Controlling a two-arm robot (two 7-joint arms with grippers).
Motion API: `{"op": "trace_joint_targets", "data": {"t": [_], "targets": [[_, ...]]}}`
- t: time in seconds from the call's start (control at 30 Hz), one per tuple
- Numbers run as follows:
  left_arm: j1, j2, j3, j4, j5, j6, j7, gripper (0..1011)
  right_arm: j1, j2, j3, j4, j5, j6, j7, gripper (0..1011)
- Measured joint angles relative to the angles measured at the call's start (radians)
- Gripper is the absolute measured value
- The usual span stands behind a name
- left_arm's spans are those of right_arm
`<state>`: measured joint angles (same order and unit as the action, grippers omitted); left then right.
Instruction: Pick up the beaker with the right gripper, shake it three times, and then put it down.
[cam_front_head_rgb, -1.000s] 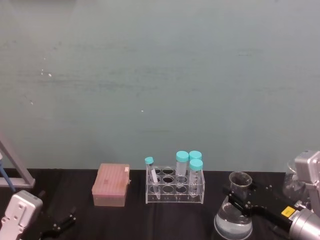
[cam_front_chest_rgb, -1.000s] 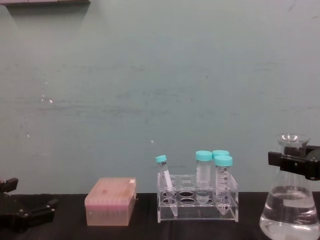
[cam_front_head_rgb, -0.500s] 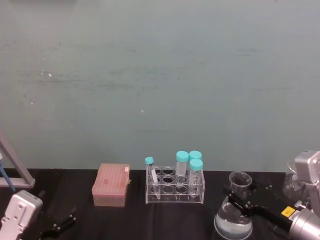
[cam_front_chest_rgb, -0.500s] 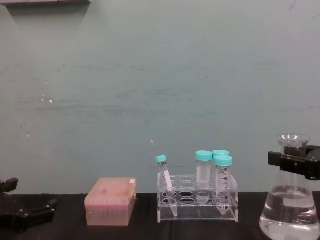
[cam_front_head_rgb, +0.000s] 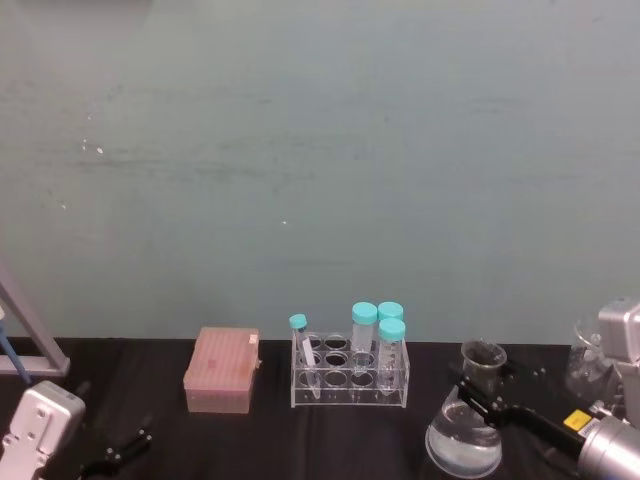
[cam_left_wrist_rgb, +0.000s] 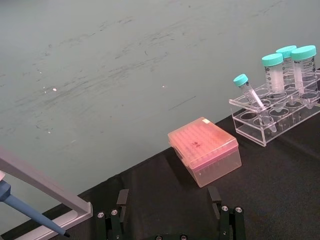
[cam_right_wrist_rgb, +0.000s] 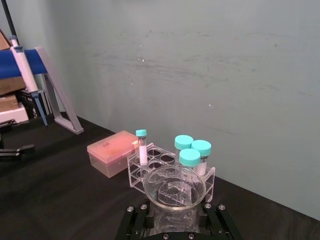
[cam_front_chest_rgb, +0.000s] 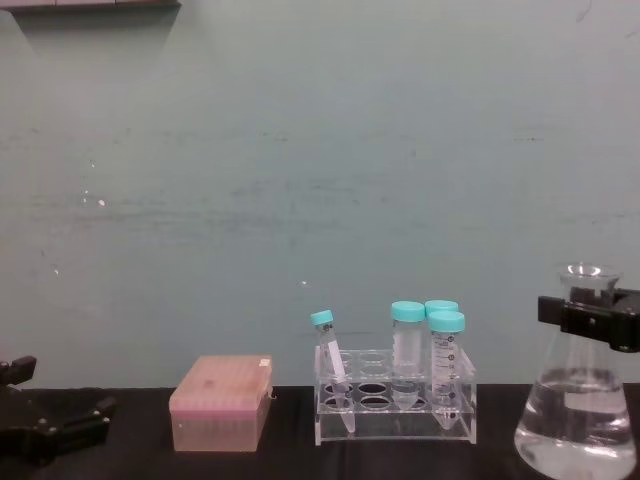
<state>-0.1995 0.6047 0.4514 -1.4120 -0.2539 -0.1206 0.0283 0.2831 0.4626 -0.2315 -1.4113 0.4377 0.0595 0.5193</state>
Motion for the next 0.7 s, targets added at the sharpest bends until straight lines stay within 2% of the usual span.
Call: {"op": "trace_joint_targets", "data": {"t": [0.17, 0.4, 0.7], "targets": [[0.000, 0.000, 0.000, 0.000, 0.000, 0.000, 0.000, 1000, 0.029, -0.007, -0.018, 0.030, 0.002, -0.019, -0.002, 450], [0.000, 0.000, 0.000, 0.000, 0.000, 0.000, 0.000, 1000, 0.085, -0.019, -0.063, 0.097, -0.003, -0.045, 0.005, 450], [0.000, 0.000, 0.000, 0.000, 0.000, 0.000, 0.000, 1000, 0.120, -0.036, -0.096, 0.145, 0.009, -0.041, 0.020, 450]]}}
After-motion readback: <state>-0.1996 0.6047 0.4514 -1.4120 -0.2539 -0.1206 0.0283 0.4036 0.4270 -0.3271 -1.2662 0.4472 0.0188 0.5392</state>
